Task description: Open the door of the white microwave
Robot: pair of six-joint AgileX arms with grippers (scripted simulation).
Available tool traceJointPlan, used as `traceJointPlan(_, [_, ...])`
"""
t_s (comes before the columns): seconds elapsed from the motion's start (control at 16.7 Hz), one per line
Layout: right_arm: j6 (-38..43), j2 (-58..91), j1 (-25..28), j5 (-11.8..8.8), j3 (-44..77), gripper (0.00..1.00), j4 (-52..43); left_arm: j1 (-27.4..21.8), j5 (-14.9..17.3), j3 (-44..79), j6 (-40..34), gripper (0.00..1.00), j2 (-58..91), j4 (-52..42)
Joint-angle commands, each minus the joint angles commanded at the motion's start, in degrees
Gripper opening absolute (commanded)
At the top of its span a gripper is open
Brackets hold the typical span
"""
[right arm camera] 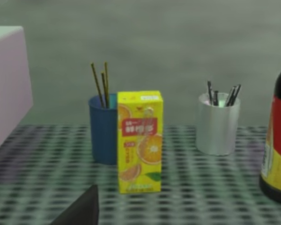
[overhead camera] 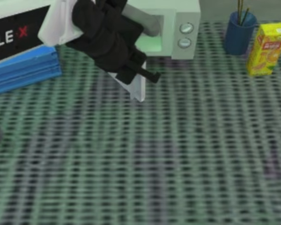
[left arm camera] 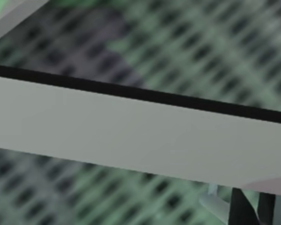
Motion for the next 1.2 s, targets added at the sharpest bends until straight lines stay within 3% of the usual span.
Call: traceJointPlan(1.2, [0.0, 0.0, 0.0, 0.0, 0.0, 1.0, 0.0, 0.1, 0.8, -0.5, 0.7, 0.0, -0.1, 0.0])
